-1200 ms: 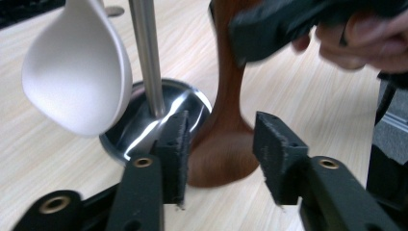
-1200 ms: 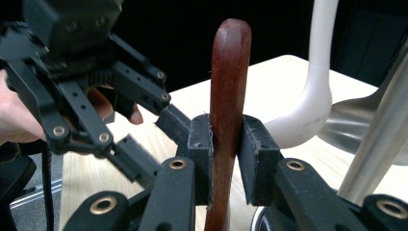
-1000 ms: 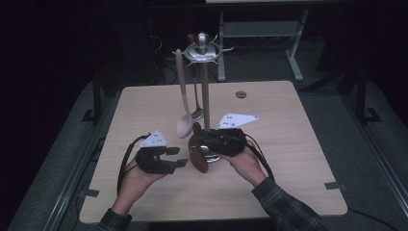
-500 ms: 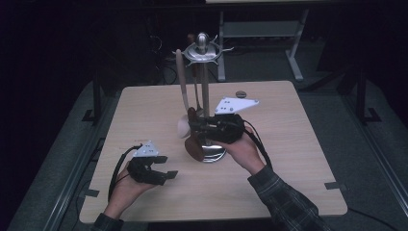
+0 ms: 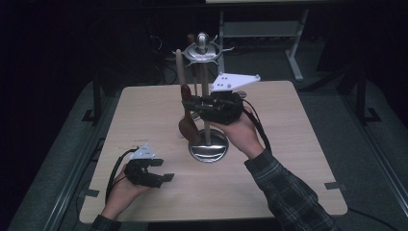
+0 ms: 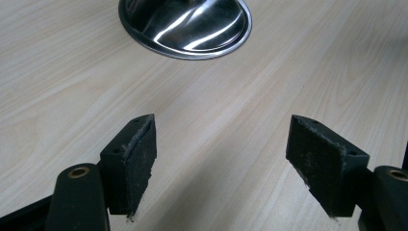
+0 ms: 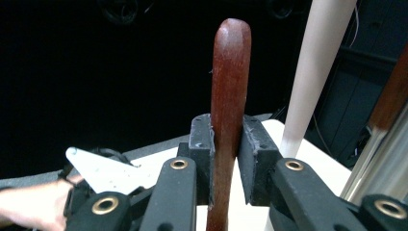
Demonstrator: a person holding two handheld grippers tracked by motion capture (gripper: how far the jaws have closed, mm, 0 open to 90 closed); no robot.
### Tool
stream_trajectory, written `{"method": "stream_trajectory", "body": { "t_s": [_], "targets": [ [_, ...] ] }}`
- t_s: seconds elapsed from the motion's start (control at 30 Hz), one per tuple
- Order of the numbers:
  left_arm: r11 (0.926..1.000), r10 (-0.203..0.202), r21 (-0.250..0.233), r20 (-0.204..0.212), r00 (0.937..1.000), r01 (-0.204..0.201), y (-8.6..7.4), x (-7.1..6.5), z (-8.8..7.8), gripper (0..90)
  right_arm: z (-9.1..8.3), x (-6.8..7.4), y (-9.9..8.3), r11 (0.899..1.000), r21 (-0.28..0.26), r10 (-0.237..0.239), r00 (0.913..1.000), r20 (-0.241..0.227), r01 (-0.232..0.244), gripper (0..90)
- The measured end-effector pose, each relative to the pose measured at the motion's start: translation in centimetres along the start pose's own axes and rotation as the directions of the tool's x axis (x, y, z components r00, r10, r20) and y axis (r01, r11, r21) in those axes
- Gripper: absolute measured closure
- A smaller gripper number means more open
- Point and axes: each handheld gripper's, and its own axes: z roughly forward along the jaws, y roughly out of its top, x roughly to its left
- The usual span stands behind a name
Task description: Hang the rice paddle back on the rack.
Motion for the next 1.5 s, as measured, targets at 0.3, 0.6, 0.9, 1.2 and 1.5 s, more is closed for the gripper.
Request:
{"method": "stream_trajectory", "body": {
  "t_s": [0.3, 0.6, 0.9, 1.2, 1.5],
  "targets": [
    [0.9999, 0.004, 0.015, 0.002, 1.0000, -0.004, -0.1, 0.3, 0.0, 25.9, -0.6, 0.0, 3.1, 0.999, -0.028, -0.024, 0.9996, 0.015, 0.025, 76.9],
    [0.9999, -0.007, 0.009, 0.004, 1.0000, 0.007, -0.1, 0.3, 0.0, 25.8, -1.0, -0.1, 4.2, 0.998, -0.055, -0.023, 0.9996, 0.019, 0.024, 76.9],
    [0.9999, -0.007, 0.011, 0.004, 1.0000, 0.007, -0.1, 0.3, 0.0, 25.8, -1.3, -0.9, 4.2, 0.998, -0.065, -0.007, 0.9993, 0.037, 0.009, 76.8],
    [0.9999, -0.008, 0.015, 0.007, 0.9999, 0.008, -0.1, 0.3, 0.0, 25.8, -1.3, -1.7, 3.7, 0.998, -0.067, 0.005, 0.9983, 0.058, -0.001, 76.2],
    [0.9999, -0.005, 0.016, 0.008, 0.9999, 0.005, -0.2, 0.4, 0.2, 25.7, -2.1, -2.0, 2.5, 0.998, -0.061, 0.009, 0.9986, 0.053, -0.005, 64.5]
  ]
}}
